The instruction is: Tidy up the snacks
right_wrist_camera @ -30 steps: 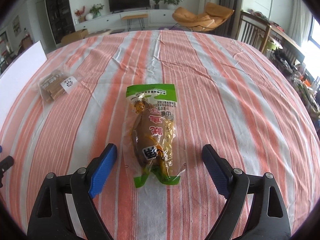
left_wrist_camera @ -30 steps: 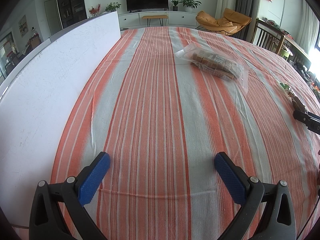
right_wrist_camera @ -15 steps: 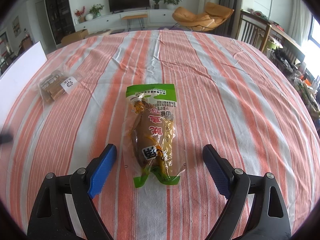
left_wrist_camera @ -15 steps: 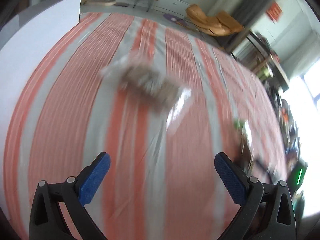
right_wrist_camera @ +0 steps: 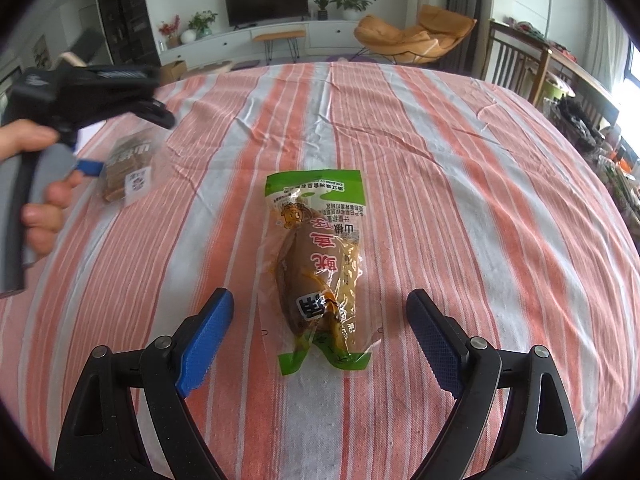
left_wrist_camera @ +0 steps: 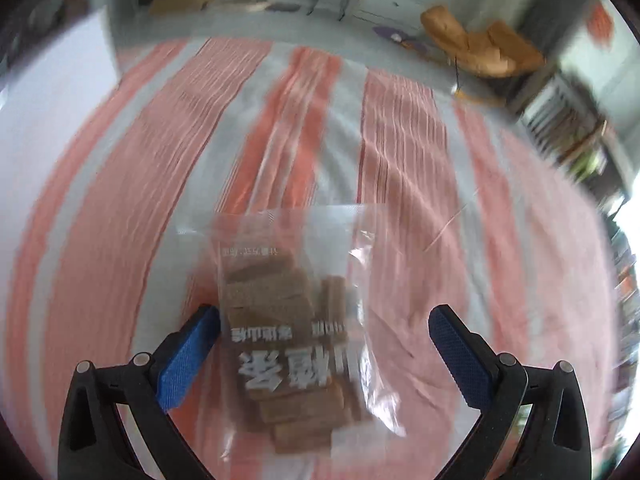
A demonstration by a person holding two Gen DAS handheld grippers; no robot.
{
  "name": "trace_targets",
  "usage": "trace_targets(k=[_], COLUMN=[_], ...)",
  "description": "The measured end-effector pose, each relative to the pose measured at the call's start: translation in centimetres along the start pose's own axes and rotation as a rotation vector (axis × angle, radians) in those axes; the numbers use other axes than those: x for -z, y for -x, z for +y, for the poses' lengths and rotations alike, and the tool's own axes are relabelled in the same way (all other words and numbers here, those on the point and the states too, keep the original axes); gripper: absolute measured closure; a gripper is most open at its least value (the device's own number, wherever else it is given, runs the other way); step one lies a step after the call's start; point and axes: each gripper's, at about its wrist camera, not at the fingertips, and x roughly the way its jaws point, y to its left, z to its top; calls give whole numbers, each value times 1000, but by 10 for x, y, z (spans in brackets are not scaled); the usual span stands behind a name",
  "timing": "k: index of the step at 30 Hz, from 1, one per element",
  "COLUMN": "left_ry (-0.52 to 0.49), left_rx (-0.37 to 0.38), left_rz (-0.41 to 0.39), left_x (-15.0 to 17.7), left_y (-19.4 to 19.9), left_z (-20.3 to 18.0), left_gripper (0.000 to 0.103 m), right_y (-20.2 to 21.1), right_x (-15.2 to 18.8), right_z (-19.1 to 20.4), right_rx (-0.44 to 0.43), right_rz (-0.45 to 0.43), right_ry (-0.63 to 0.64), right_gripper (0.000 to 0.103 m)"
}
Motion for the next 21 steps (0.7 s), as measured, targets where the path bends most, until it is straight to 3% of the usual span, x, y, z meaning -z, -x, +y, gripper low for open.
trace_targets(k=[2, 4, 6, 9, 13, 17, 20, 21], left_ry=[-125, -137, -165, -222, -304, -413, -412, -400], left_rx=[-96, -63, -53, -29, 23, 43, 54, 61], left_rz=[-1, -38, -104, -113, -104, -103, -122, -131], left_x=[7, 18, 30, 51, 102, 178, 200, 203], left_y=[-6, 1, 16, 35, 65, 104, 113, 113], left_z=[-18, -13, -4, 16, 51, 87, 106, 113], left_gripper=[0, 5, 37, 49, 49, 47, 36, 23], right_y=[0, 0, 0, 0, -2, -2, -2, -2], right_x=[0, 0, 1, 1, 0, -1, 0, 0], right_z=[0, 0, 0, 0, 1, 2, 3, 3], right_rx=[1, 1, 0, 2, 9, 23, 35, 36], right_rz=[0, 0, 0, 0, 3, 6, 7, 7], right_ry=[0, 0, 0, 0, 3, 9, 9, 9], right_gripper=[12, 12, 12, 13, 13, 13, 13, 13])
